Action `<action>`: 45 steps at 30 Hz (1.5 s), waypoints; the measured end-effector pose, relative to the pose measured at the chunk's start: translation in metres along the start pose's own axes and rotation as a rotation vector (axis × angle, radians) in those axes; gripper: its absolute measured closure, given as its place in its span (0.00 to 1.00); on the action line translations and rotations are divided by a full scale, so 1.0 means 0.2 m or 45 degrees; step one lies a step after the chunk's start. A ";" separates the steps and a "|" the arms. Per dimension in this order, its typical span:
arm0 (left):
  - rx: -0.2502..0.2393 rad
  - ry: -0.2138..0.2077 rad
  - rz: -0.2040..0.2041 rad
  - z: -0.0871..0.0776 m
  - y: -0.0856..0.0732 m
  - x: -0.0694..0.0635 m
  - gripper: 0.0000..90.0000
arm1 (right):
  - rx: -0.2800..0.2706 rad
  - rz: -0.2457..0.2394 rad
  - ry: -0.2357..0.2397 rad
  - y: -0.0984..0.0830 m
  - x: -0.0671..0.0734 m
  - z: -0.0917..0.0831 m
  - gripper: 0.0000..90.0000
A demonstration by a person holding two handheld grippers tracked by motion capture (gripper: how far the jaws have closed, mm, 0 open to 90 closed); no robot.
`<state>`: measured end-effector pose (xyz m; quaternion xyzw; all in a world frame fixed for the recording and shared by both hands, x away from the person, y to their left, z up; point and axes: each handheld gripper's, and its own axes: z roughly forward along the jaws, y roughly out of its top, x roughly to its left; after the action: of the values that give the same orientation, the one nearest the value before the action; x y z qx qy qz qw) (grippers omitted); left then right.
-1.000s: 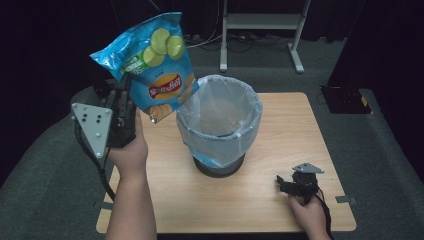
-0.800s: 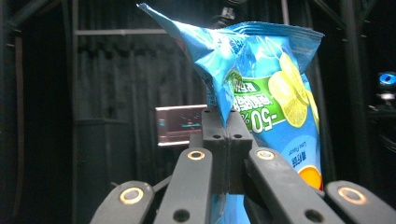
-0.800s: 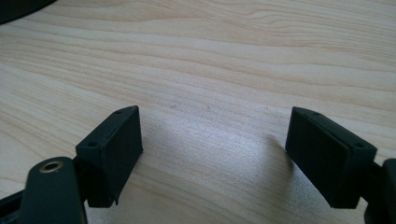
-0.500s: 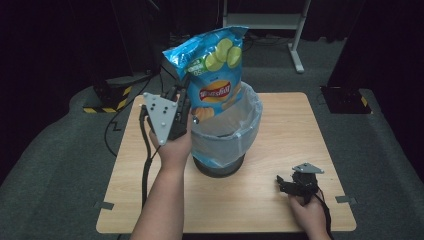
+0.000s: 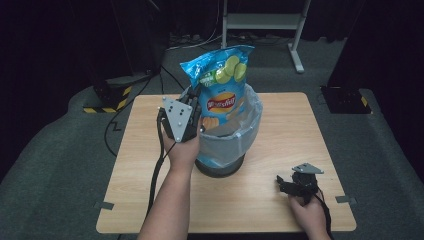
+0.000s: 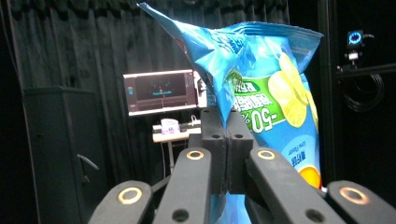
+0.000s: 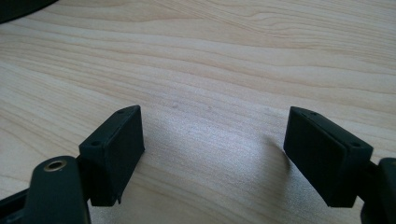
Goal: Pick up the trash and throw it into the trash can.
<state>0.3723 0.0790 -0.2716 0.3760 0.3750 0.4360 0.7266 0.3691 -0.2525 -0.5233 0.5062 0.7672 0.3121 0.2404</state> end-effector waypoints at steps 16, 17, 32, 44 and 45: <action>0.067 -0.009 -0.032 -0.04 -0.05 0.03 0.57 | -0.002 -0.002 -0.001 0.00 0.00 0.00 0.23; 0.065 -0.007 -0.036 -0.04 -0.04 0.03 0.56 | -0.002 -0.002 0.000 0.00 0.00 0.00 0.23; 0.149 0.086 -0.089 -0.23 -0.03 0.31 0.58 | -0.002 -0.005 0.000 0.00 0.00 0.00 0.23; 0.328 0.182 -0.075 -0.44 -0.20 0.48 0.83 | 0.003 -0.009 0.011 0.00 0.00 0.00 0.23; 0.355 0.189 -0.070 -0.45 -0.22 0.50 0.85 | 0.004 -0.007 0.011 0.00 0.00 0.00 0.23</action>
<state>0.3429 0.1745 -0.3717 0.4295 0.4946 0.3863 0.6494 0.3691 -0.2528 -0.5232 0.5032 0.7699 0.3125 0.2372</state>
